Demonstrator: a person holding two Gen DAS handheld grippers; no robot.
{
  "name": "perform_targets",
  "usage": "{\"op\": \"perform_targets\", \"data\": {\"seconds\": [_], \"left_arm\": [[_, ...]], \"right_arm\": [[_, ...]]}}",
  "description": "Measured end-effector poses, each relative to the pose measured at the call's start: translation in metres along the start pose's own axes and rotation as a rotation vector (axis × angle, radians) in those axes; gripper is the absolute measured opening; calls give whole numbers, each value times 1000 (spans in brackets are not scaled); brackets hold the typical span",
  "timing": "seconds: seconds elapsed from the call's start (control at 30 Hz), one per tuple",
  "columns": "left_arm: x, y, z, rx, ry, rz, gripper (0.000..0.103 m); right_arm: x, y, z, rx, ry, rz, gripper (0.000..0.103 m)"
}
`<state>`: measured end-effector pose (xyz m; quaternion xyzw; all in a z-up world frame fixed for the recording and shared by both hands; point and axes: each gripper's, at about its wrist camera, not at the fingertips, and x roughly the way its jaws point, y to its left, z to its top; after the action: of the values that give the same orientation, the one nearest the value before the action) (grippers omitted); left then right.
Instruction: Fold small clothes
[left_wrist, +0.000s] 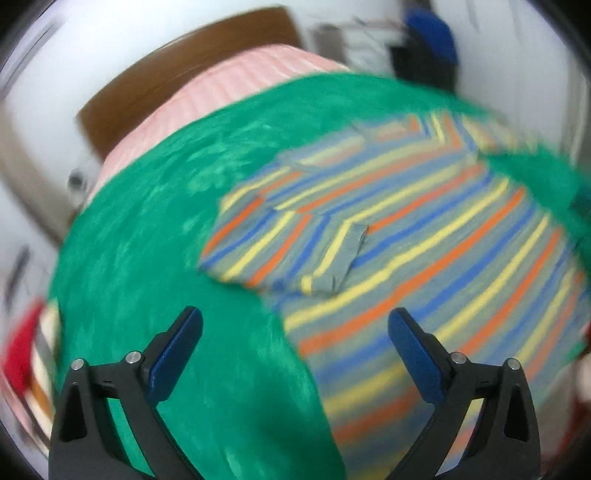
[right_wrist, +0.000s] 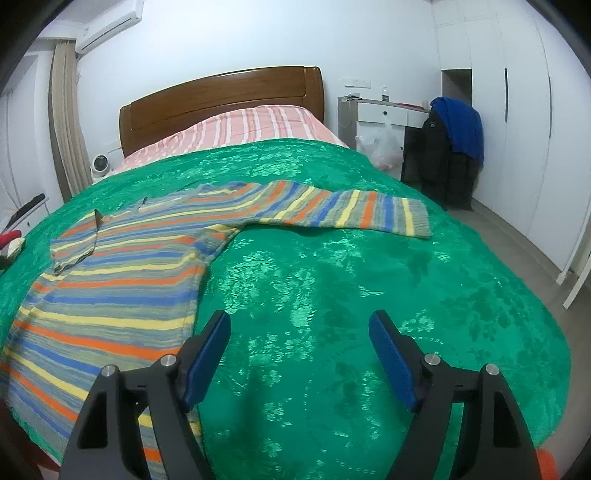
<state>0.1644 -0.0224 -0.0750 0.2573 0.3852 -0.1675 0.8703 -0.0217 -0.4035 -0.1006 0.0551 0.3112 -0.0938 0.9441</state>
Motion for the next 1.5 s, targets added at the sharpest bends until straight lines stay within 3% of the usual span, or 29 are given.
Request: {"op": "perform_targets", "data": {"seconds": [0.07, 0.13, 0.2, 0.23, 0.27, 0.37, 0.5, 0.63, 0.73, 0.87, 1.1, 1.5], "left_arm": [[39, -13, 12, 67, 66, -13, 87], [77, -19, 18, 70, 124, -36, 83], [98, -12, 22, 7, 138, -91, 59], [100, -1, 23, -58, 135, -131, 18], [99, 9, 25, -126, 139, -142, 7], [70, 61, 23, -332, 36, -129, 6], [34, 171, -18, -743, -52, -50, 6], [37, 238, -80, -1018, -13, 50, 6], [57, 257, -117, -1173, 49, 29, 4], [76, 249, -133, -1202, 88, 26, 4], [71, 236, -150, -1204, 90, 64, 3], [82, 242, -152, -1171, 140, 102, 3]], "right_arm": [[-2, -1, -1, 4, -4, 4, 77], [-5, -2, -1, 10, -7, 6, 77], [-7, -5, -2, 17, -7, 5, 77], [-7, -6, -3, 23, -7, 6, 77], [-7, -8, -3, 30, -4, 10, 77], [-5, -9, -2, 44, 0, 15, 77], [-2, -11, -1, 59, 0, 32, 77], [2, -9, -2, 61, 14, 43, 77], [4, -6, -3, 52, 24, 47, 77], [7, -1, -5, 23, 36, 40, 77], [10, 2, -8, 13, 49, 36, 77], [11, -2, -8, 31, 58, 36, 78]]}}
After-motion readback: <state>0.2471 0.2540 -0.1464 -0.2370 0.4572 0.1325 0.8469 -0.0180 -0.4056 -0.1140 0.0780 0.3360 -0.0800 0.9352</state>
